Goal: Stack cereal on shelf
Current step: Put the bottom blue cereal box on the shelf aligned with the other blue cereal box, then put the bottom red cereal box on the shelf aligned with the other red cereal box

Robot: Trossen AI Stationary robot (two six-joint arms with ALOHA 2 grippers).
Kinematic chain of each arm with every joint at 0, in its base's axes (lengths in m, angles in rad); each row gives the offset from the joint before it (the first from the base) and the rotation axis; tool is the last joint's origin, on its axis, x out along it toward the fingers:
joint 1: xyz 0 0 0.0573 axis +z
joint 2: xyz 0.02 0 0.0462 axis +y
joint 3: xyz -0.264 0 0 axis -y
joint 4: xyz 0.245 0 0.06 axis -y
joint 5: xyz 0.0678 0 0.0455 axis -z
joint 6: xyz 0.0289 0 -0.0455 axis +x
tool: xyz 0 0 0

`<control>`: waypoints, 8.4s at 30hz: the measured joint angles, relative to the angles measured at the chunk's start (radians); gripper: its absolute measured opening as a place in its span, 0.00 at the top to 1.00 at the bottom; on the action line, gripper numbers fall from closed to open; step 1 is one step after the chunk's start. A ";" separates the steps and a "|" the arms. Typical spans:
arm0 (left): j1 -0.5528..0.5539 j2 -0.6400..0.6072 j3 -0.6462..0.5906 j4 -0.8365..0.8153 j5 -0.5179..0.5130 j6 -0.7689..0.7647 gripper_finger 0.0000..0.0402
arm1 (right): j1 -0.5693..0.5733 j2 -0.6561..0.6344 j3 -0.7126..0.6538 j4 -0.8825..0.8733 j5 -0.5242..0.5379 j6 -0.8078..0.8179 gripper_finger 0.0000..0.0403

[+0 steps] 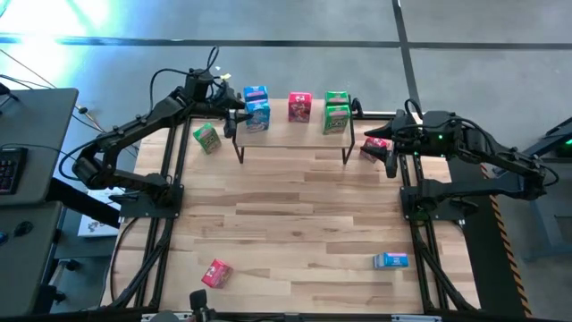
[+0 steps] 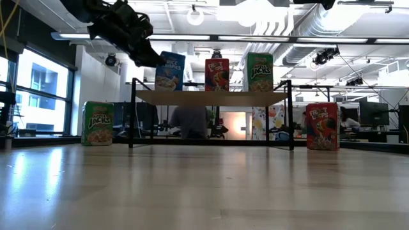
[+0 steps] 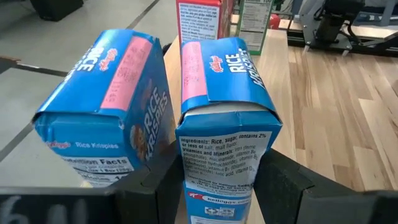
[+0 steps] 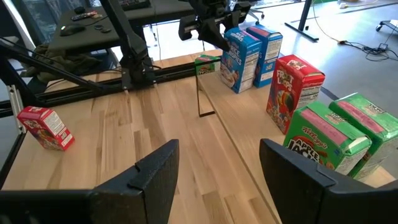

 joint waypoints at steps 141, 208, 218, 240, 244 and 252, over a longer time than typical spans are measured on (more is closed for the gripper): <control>-1.677 0.181 0.199 -0.662 -0.571 -2.427 0.28 | 0.000 0.000 0.001 0.000 0.000 0.000 0.46; -1.087 0.139 0.198 -0.738 -0.433 -1.123 0.61 | 0.000 0.000 0.001 0.000 0.000 0.000 0.46; -0.859 0.139 0.198 -0.740 -0.422 -0.724 0.61 | 0.000 0.000 0.001 0.000 0.000 0.000 0.46; -0.716 0.234 0.199 -0.779 -0.639 -0.201 0.61 | 0.000 0.000 0.001 0.000 0.000 0.000 0.46; -0.718 0.262 0.216 -0.771 -0.599 -0.208 0.61 | 0.000 0.000 0.001 0.000 0.000 0.000 0.46; -0.748 0.359 0.358 -0.851 -0.597 -0.199 0.61 | 0.000 0.000 0.001 0.000 0.000 0.000 0.46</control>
